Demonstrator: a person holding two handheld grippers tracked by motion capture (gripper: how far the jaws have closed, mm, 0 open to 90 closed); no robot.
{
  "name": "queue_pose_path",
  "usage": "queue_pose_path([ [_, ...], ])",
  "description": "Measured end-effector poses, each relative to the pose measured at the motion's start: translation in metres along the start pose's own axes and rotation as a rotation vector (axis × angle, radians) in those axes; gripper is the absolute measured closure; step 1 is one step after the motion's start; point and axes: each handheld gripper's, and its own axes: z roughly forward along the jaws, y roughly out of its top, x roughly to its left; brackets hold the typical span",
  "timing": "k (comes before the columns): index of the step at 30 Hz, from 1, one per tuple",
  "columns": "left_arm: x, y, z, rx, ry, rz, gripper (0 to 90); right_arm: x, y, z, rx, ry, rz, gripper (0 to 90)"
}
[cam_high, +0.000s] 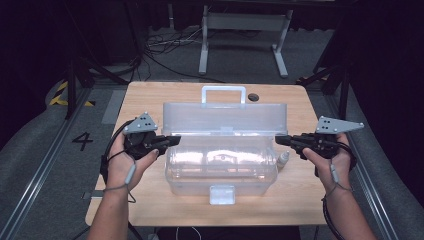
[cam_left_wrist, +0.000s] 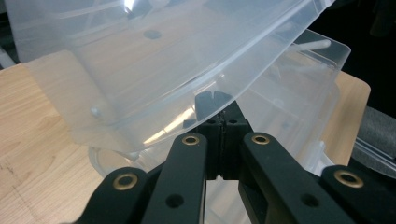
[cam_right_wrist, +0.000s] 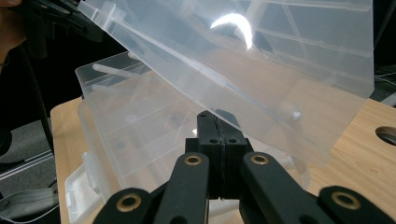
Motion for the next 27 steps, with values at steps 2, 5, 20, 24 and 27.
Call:
queue_pose_path([
  [2, 0.0, -0.001, 0.0, -0.008, -0.003, -0.01, 89.8, 0.0, 0.0, -0.001, 0.001, 0.0, 0.0, 90.0],
  [5, 0.0, -0.001, 0.0, -0.015, 0.001, -0.009, 89.9, 0.001, 0.0, -0.002, 0.001, -0.002, 0.0, 90.0],
  [20, 0.007, 0.004, -0.001, -0.05, 0.008, -0.014, 90.0, 0.007, -0.003, -0.011, 0.025, -0.052, -0.02, 90.0],
  [24, 0.01, 0.007, 0.0, -0.064, 0.009, -0.013, 89.9, 0.007, -0.004, -0.015, 0.012, -0.086, -0.012, 90.0],
  [27, 0.012, 0.009, 0.001, -0.074, 0.015, -0.011, 89.9, 0.009, -0.006, -0.015, 0.016, -0.105, -0.003, 89.1],
])
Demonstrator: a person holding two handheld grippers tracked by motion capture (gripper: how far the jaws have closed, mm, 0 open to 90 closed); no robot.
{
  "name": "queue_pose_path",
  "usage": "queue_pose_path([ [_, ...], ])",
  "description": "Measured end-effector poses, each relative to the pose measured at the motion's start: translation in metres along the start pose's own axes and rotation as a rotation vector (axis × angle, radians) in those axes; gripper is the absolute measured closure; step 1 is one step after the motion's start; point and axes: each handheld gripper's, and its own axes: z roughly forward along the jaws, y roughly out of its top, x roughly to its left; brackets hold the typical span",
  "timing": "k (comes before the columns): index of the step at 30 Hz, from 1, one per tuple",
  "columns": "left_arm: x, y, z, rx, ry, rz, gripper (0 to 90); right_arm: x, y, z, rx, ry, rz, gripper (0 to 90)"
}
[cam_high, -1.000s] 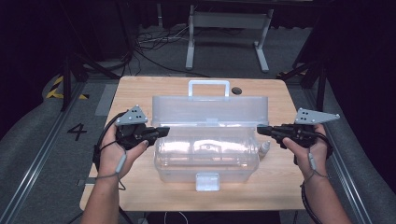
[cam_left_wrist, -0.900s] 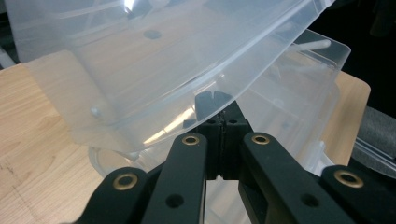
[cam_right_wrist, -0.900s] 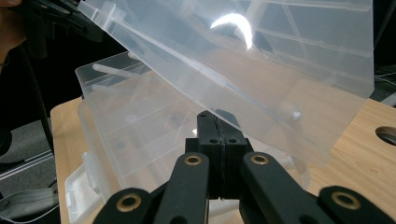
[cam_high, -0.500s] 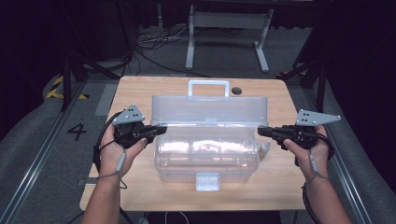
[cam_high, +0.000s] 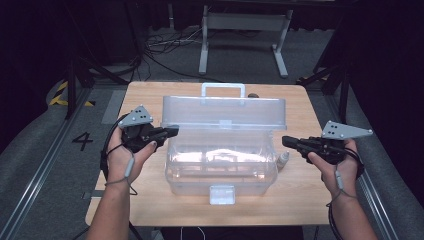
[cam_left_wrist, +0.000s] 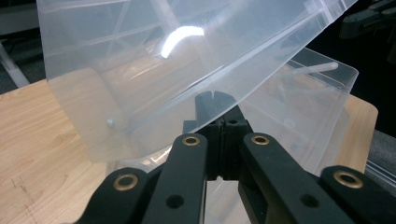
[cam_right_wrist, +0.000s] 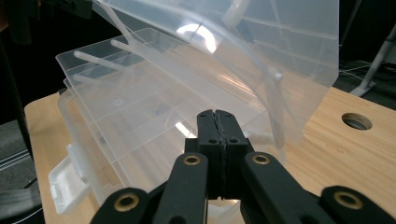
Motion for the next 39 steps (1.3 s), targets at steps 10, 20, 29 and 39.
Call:
queue_pose_path([
  [10, 0.005, 0.006, 0.002, -0.014, -0.003, 0.018, 90.0, 0.002, 0.005, -0.002, -0.048, -0.147, 0.021, 64.0],
  [20, 0.011, 0.01, 0.004, -0.031, -0.018, 0.019, 90.0, 0.006, 0.018, 0.017, -0.077, -0.284, -0.025, 48.7],
  [29, 0.016, 0.013, 0.005, -0.046, -0.028, 0.014, 89.9, 0.002, 0.025, 0.032, -0.109, -0.351, -0.013, 48.0],
  [39, 0.017, 0.014, 0.006, -0.048, -0.022, 0.019, 89.9, 0.001, 0.032, 0.049, -0.129, -0.433, -0.037, 52.6],
])
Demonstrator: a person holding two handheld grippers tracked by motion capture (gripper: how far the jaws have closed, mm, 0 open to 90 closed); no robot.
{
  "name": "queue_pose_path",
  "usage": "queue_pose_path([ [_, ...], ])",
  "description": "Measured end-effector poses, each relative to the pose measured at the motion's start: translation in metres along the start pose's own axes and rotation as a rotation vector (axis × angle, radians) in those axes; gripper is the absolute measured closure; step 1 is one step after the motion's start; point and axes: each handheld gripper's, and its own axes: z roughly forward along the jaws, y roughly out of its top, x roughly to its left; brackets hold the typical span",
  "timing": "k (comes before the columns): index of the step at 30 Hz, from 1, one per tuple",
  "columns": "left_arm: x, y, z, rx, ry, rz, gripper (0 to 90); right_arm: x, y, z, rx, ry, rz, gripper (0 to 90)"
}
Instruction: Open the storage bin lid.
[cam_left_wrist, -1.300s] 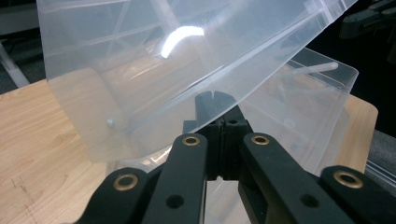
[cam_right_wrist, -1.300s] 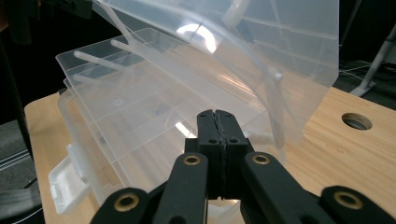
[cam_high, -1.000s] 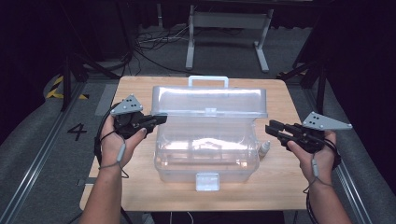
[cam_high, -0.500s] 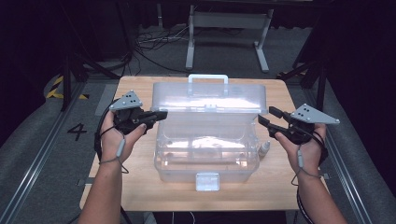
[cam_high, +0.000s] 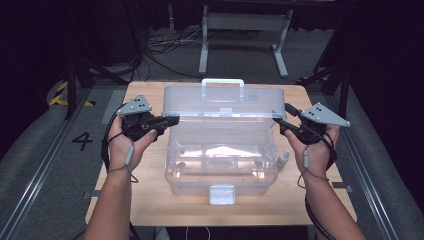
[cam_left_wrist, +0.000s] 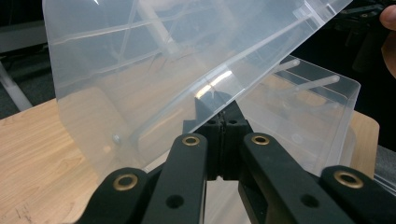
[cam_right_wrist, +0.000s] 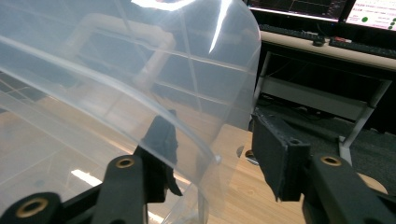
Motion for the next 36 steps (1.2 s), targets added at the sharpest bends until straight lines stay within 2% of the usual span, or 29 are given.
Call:
queue_pose_path([
  [4, 0.001, -0.001, 0.0, 0.018, 0.033, 0.016, 89.9, 0.001, 0.001, 0.001, -0.014, 0.008, 0.0, 58.0],
  [8, 0.002, -0.001, 0.0, 0.019, 0.034, 0.013, 89.8, 0.001, 0.003, 0.001, -0.029, -0.002, -0.01, 61.5],
  [10, 0.002, -0.002, 0.0, 0.022, 0.032, 0.013, 89.6, 0.003, 0.003, 0.001, -0.022, -0.029, -0.034, 65.8],
  [17, 0.002, -0.006, -0.002, 0.051, 0.03, 0.005, 85.6, 0.0, 0.004, 0.0, -0.021, -0.031, -0.021, 72.5],
  [36, -0.003, -0.024, -0.027, 0.079, 0.027, -0.025, 84.5, -0.011, 0.016, 0.016, -0.006, -0.037, 0.034, 73.9],
])
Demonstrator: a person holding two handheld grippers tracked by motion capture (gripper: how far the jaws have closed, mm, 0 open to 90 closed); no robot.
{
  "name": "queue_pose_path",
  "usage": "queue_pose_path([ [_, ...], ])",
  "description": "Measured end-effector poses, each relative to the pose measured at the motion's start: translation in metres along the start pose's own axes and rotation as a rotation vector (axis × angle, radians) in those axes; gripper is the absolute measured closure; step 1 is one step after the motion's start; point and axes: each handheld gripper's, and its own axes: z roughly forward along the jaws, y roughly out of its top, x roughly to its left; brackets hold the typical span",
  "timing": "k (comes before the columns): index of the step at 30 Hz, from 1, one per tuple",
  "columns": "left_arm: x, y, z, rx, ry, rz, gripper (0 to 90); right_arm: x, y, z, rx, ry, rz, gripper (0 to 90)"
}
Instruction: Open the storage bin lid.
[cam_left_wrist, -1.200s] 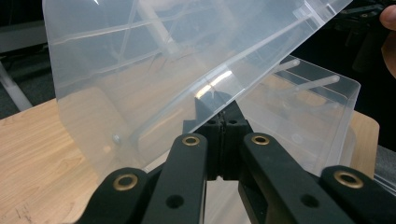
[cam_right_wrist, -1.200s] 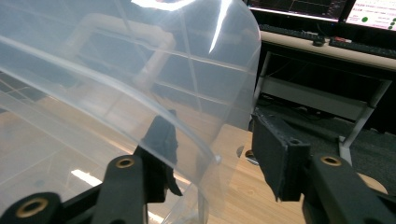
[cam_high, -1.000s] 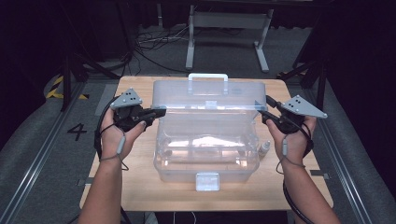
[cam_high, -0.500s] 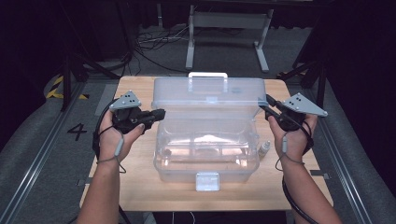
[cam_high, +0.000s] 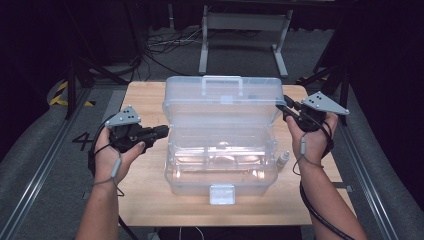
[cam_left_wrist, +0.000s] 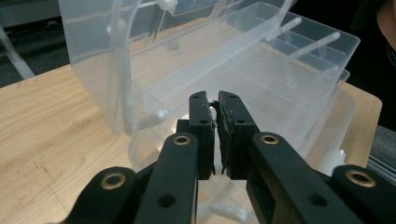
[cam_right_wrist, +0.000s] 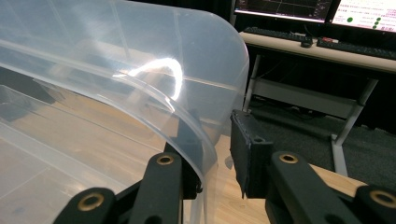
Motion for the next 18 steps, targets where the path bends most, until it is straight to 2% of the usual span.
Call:
queue_pose_path([
  [2, -0.002, -0.004, 0.0, 0.007, -0.006, -0.002, 84.5, -0.002, 0.002, 0.002, 0.008, 0.005, 0.008, 74.0],
  [5, -0.006, -0.009, -0.001, 0.01, -0.039, -0.008, 84.6, -0.005, 0.005, 0.005, 0.024, 0.011, 0.013, 74.0],
  [10, -0.013, -0.014, -0.004, 0.017, -0.068, 0.007, 84.4, -0.007, 0.007, 0.009, 0.033, 0.018, 0.024, 74.0],
  [15, -0.02, -0.022, -0.006, 0.049, -0.078, 0.026, 84.0, -0.01, 0.01, 0.012, 0.044, 0.024, 0.03, 73.9],
  [18, -0.022, -0.027, -0.006, 0.066, -0.1, 0.032, 83.9, -0.011, 0.011, 0.014, 0.052, 0.028, 0.037, 73.8],
])
